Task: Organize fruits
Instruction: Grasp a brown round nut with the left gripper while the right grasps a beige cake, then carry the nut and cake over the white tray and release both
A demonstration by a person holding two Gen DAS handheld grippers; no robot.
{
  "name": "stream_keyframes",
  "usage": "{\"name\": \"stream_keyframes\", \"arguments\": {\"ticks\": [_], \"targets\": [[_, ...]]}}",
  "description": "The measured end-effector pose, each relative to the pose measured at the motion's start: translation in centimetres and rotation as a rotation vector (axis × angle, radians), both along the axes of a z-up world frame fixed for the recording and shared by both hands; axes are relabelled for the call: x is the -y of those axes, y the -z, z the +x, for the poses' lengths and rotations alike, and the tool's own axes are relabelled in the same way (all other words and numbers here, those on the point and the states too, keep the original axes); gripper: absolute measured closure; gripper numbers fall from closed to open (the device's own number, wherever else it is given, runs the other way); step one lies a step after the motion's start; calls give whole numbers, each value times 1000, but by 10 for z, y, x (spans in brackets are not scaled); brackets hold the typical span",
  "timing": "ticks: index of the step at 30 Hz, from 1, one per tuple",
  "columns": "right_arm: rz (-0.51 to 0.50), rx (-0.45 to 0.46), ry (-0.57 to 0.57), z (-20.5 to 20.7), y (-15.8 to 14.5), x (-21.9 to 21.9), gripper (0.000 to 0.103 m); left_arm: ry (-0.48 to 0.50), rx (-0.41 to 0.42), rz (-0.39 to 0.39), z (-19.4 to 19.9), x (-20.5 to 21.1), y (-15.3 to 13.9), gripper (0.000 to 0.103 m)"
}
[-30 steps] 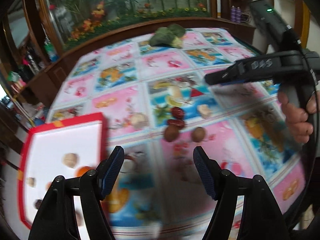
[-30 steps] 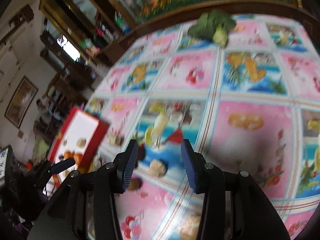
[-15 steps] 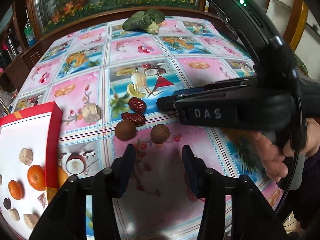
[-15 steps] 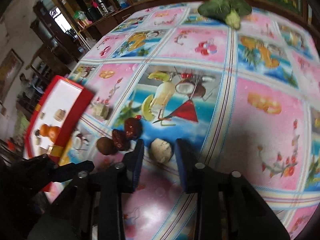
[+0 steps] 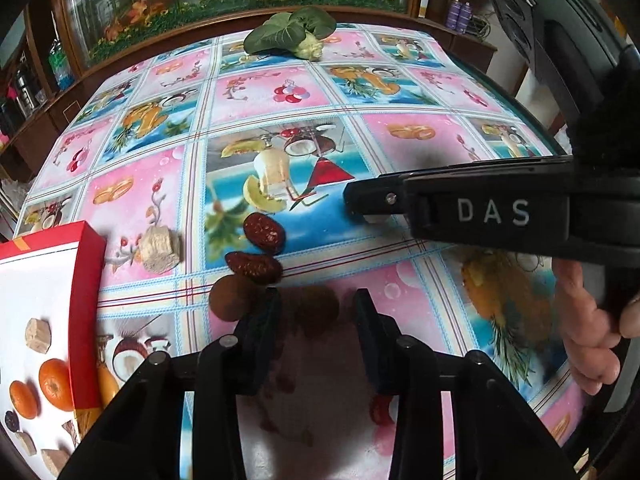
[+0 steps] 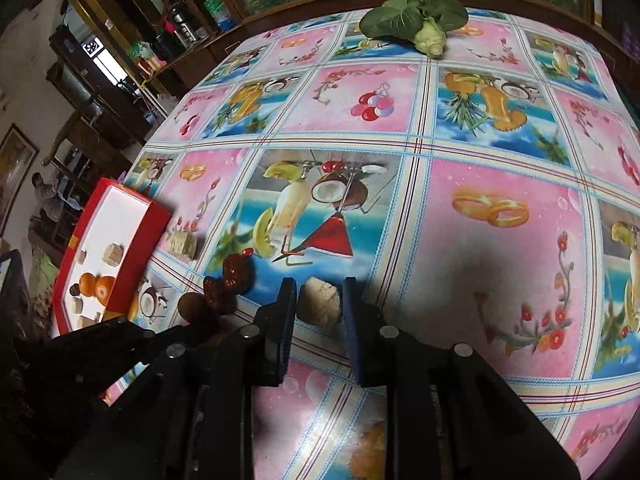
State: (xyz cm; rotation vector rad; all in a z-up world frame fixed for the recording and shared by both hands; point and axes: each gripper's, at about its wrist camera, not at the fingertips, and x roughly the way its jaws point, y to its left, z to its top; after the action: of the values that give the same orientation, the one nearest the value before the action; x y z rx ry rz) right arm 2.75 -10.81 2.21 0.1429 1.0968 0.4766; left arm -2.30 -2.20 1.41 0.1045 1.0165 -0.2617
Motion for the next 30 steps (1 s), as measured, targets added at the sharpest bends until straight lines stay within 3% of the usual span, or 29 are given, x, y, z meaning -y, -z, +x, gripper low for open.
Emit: {"name": "stream_keyframes", "arguments": {"ticks": [6,13,20,25,30], "targets": [[9,8,-1,-2,-3,-2,78,13,20,9,0,4,0,82],[28,50,6,-5,-9,-1,78,-4,39,-9,-6,0,-5,82],[65,125,-4,-14,-18,-9,78,-60,122,-17,-32,-22,-27,82],[160,157,-15,-22,-28,-21,78,-165,191,-28,-61,-72,-47,82],[240,173,-79,-36,-36,-52,77,-338,231,10,-94,-146,-56,82]]}}
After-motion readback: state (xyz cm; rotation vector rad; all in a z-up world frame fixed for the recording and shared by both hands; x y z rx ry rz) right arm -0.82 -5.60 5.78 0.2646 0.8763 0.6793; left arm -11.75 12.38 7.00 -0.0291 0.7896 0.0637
